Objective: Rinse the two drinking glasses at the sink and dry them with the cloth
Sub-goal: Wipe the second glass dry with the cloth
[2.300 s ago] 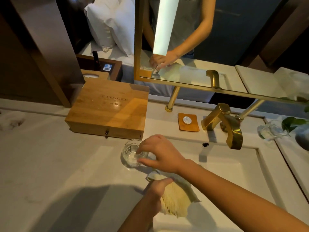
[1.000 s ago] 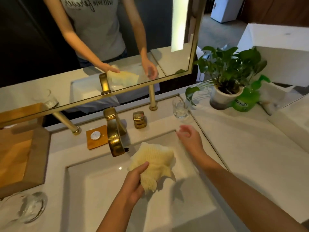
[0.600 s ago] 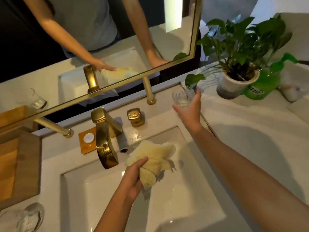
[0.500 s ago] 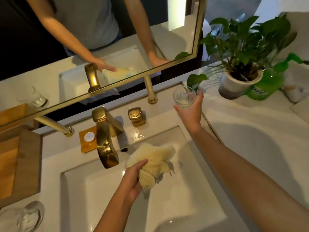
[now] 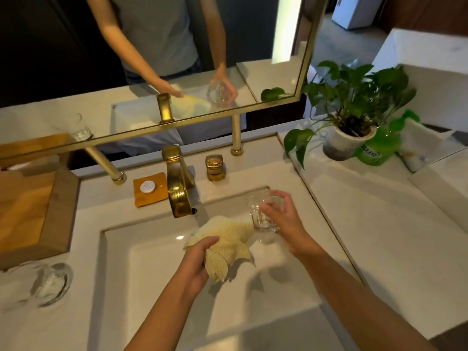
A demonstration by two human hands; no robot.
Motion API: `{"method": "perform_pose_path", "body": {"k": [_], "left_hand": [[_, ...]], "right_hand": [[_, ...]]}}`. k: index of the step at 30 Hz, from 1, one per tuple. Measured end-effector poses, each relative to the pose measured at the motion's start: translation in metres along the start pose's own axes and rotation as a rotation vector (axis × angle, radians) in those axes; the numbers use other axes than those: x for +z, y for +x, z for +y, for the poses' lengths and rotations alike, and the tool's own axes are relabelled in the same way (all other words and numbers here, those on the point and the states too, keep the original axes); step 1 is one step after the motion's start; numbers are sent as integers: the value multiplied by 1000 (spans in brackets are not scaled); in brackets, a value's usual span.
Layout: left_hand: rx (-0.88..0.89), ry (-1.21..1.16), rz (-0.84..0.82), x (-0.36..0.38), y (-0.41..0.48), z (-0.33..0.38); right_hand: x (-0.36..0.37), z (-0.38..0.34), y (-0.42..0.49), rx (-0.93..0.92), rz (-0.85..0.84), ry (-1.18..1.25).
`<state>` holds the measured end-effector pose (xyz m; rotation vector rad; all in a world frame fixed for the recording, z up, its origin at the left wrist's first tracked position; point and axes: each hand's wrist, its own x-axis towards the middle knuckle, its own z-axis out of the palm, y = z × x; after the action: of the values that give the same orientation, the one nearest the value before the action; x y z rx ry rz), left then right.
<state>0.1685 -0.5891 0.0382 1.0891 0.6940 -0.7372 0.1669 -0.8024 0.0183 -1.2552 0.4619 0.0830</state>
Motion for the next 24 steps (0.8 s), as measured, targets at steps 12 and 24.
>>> {"method": "perform_pose_path", "body": {"k": [12,24], "left_hand": [[359,404,92,-55,-59,2],[507,523,-15,-70,-99,10]], "right_hand": [[44,-41,-37,-480,-442,-1897],[99,-34,-66,-387,-664,-1260]]}}
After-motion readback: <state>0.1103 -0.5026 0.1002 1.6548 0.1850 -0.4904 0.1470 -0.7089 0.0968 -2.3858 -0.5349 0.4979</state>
